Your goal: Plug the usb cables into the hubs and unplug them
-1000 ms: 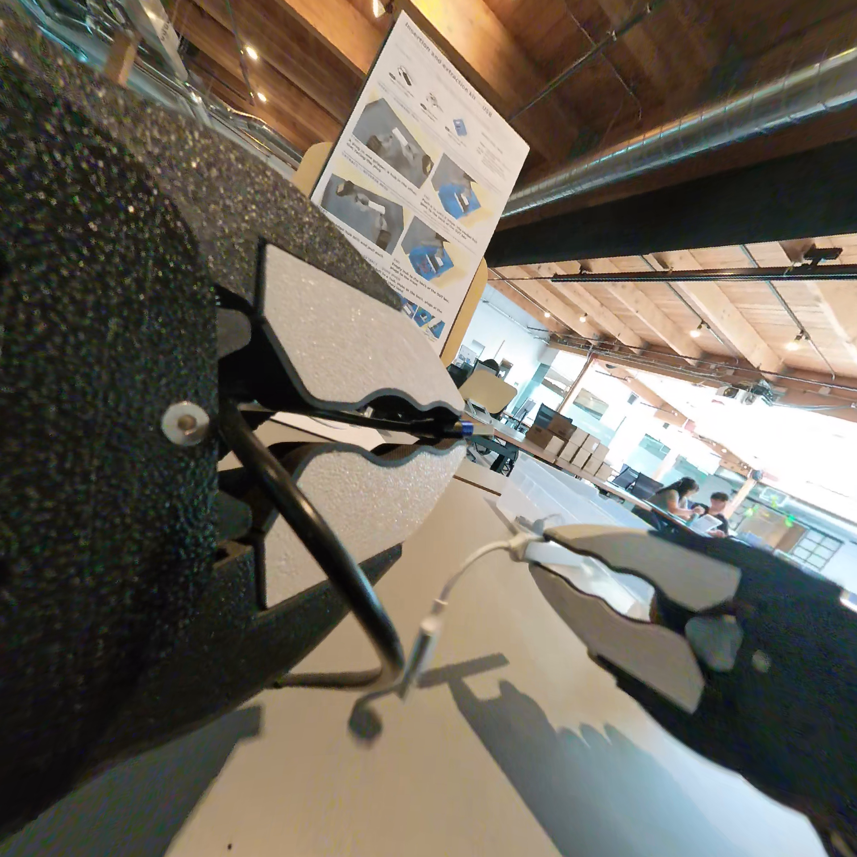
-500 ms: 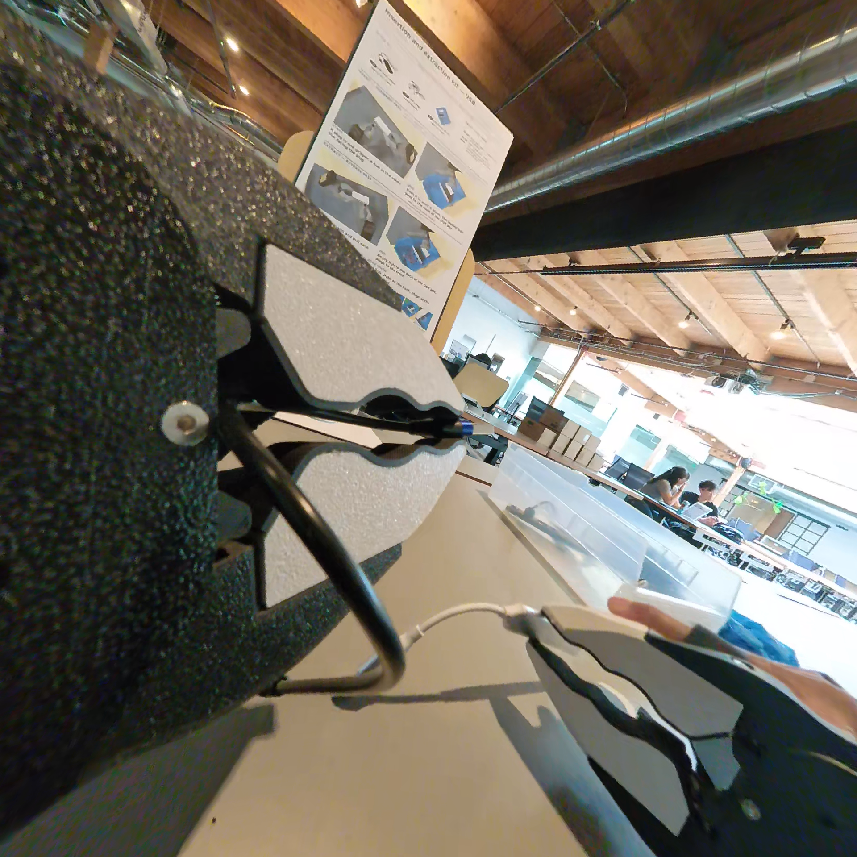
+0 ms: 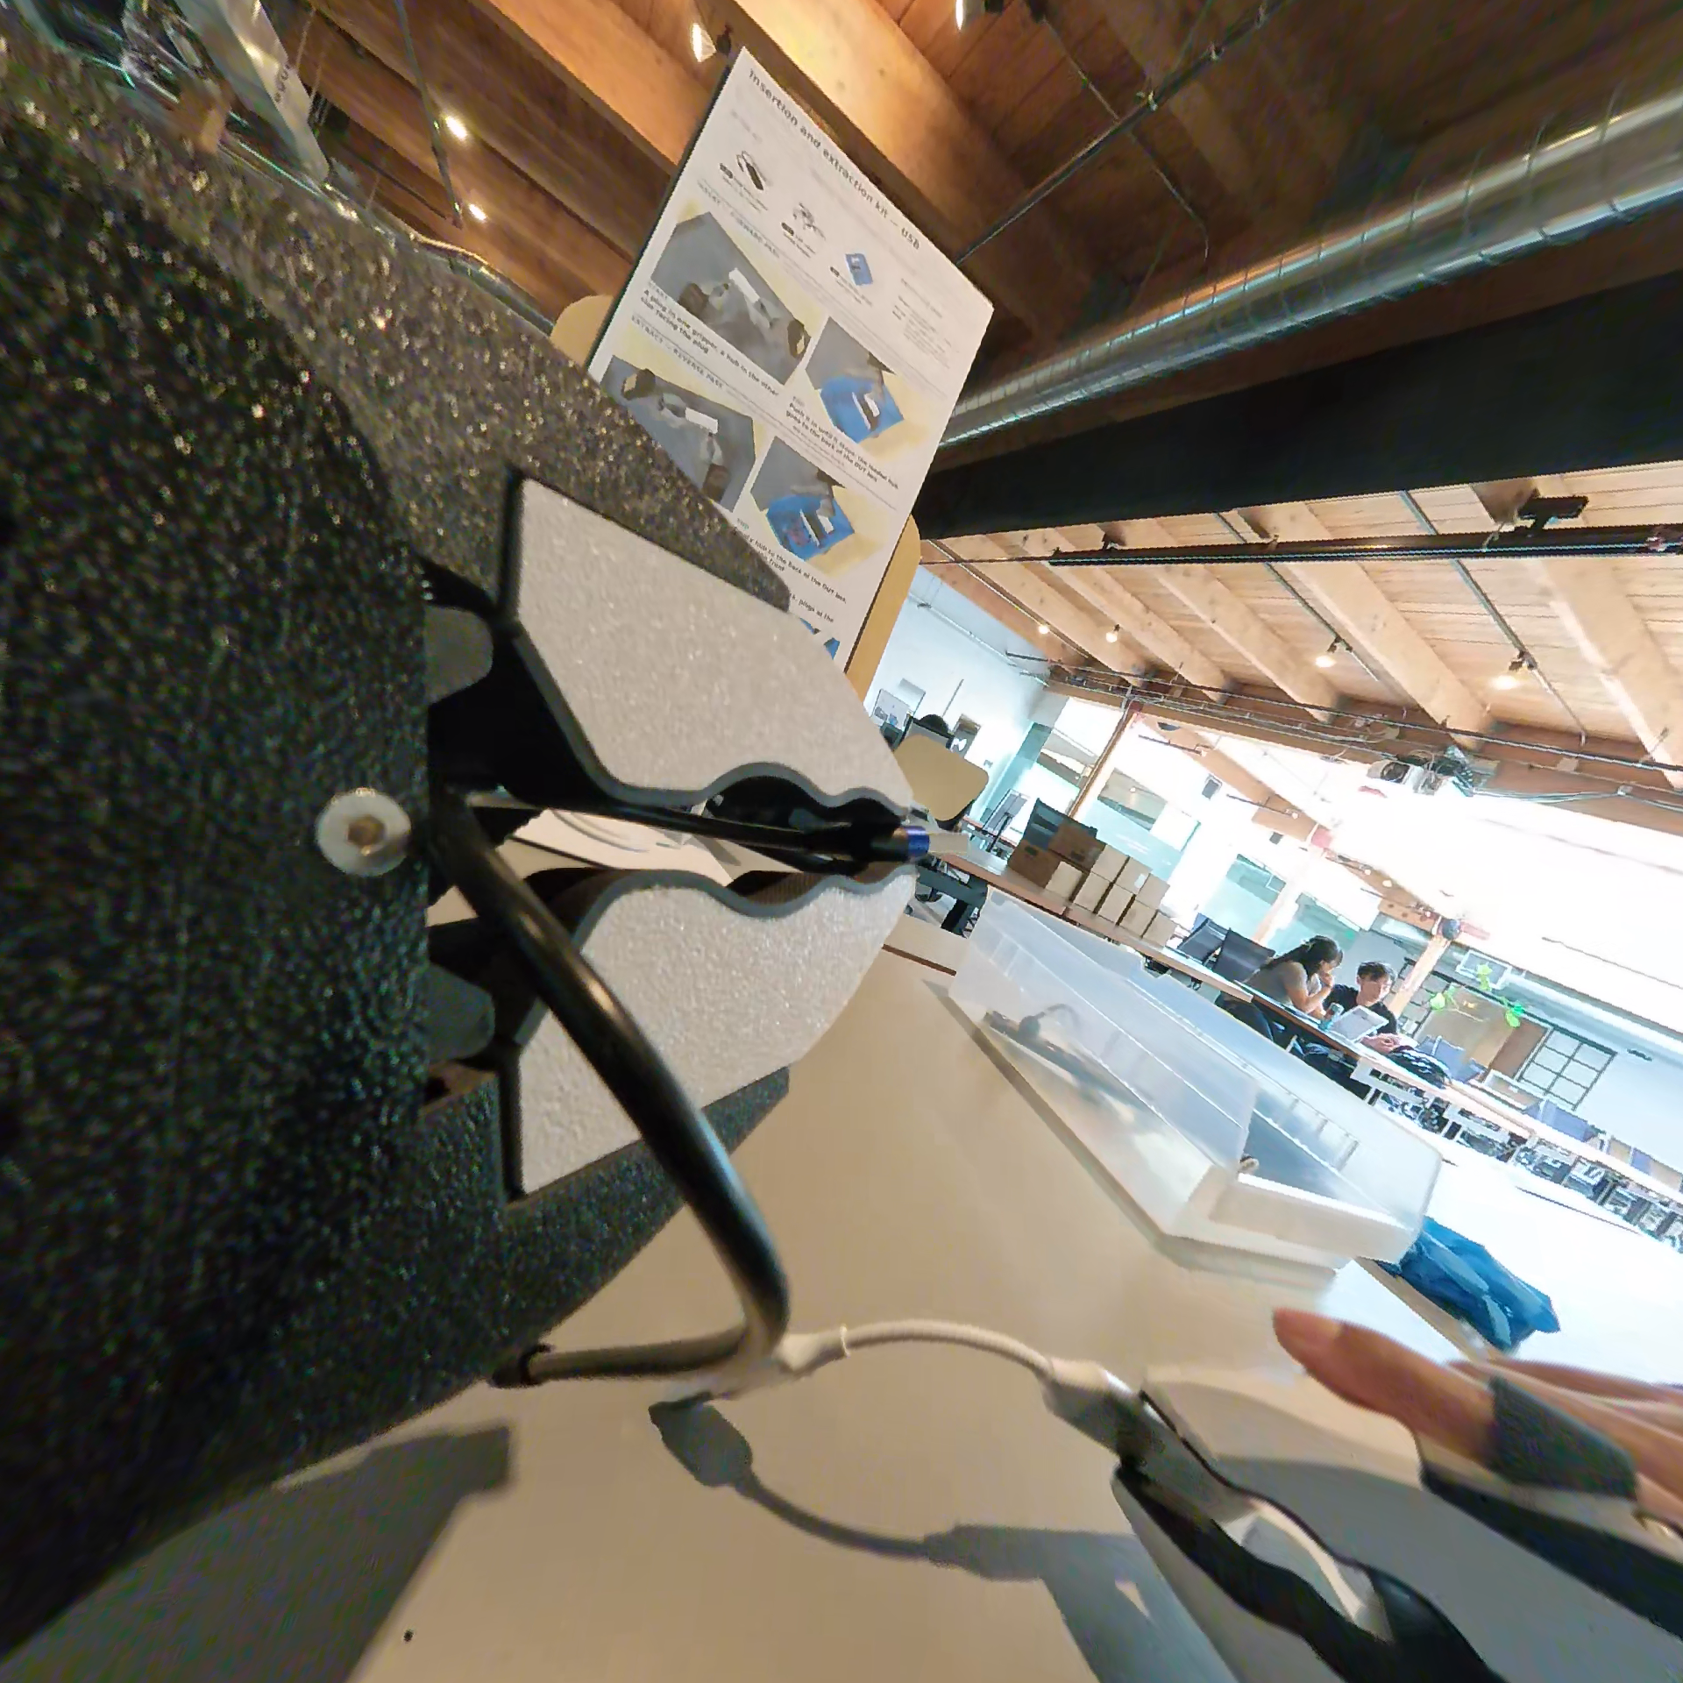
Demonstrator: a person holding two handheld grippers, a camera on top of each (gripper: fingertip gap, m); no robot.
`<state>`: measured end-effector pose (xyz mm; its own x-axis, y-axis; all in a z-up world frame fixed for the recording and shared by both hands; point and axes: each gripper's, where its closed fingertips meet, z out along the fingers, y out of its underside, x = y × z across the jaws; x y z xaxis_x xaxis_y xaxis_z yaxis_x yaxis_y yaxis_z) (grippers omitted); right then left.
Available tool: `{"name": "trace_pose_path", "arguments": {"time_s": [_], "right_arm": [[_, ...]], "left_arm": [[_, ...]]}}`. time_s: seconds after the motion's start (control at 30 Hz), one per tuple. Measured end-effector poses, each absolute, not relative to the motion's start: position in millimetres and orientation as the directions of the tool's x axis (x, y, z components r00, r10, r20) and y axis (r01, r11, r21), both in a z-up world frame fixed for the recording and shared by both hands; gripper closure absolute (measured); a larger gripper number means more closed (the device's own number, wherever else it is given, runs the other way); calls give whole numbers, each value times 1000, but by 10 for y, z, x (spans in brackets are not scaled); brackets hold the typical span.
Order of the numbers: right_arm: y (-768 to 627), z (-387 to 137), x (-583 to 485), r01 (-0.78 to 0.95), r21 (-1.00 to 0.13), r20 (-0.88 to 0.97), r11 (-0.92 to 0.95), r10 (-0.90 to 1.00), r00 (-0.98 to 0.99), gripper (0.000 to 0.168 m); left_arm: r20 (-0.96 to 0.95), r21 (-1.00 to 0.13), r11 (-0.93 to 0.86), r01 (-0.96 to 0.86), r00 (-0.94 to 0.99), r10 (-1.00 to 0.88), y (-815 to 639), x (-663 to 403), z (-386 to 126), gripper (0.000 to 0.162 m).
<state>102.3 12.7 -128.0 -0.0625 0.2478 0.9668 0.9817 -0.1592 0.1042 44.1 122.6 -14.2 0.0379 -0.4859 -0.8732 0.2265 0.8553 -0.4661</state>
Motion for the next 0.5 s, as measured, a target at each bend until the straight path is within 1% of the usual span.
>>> {"name": "trace_pose_path", "arguments": {"time_s": [0.23, 0.33, 0.43, 0.5], "right_arm": [[-24, -1284, 880, 983, 182, 960, -40, 225, -168, 150], [-66, -1273, 840, 982, 190, 957, 12, 223, -188, 151], [-84, -1262, 873, 985, 169, 955, 24, 242, -170, 151], [-85, -1199, 915, 996, 93, 965, 3, 246, -90, 151]], "left_arm": [[-878, -456, 858, 236, 39, -477, 1193, 437, -139, 155], [-881, -452, 861, 235, 36, -472, 1179, 444, -150, 155], [-882, -451, 861, 234, 32, -471, 1175, 451, -160, 155], [-882, -452, 861, 231, 28, -471, 1175, 460, -169, 155]]}}
